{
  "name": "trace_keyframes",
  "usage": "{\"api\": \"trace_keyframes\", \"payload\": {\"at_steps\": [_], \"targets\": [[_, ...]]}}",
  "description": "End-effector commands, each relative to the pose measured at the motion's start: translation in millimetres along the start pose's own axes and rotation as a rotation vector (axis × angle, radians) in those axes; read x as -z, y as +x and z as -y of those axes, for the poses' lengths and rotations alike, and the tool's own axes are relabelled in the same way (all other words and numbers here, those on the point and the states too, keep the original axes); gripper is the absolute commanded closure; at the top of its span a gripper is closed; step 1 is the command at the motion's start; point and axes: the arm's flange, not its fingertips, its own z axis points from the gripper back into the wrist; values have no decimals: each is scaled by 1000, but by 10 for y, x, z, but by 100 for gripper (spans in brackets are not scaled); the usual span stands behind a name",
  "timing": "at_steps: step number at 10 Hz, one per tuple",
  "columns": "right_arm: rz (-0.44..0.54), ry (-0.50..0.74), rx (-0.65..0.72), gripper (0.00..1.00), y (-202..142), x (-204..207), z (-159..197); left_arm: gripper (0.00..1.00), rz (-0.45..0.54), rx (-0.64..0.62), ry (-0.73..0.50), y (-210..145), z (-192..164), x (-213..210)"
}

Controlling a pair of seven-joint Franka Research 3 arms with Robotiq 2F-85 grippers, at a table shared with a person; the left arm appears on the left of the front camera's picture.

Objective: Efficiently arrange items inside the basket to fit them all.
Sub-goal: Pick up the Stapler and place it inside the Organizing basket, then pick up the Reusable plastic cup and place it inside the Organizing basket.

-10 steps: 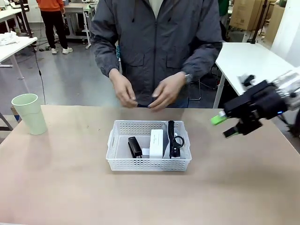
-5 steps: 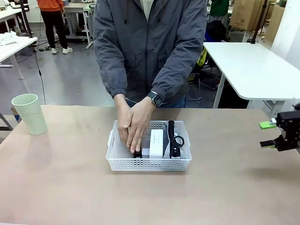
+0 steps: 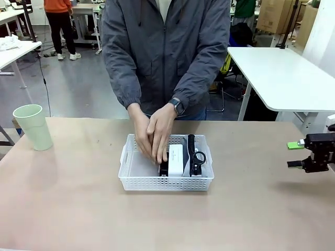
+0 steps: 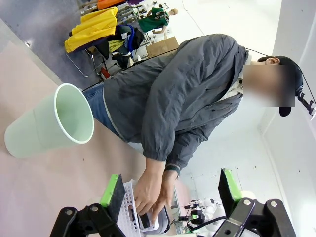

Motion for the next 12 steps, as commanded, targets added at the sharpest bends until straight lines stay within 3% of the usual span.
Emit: {"api": "trace_keyframes", "payload": {"at_steps": [1, 12], "targets": [[-14, 2, 15, 0, -36, -80, -98, 0, 6, 12, -18, -9, 10, -2], [-14, 2, 15, 0, -36, -80, -98, 0, 6, 12, -18, -9, 10, -2]]}}
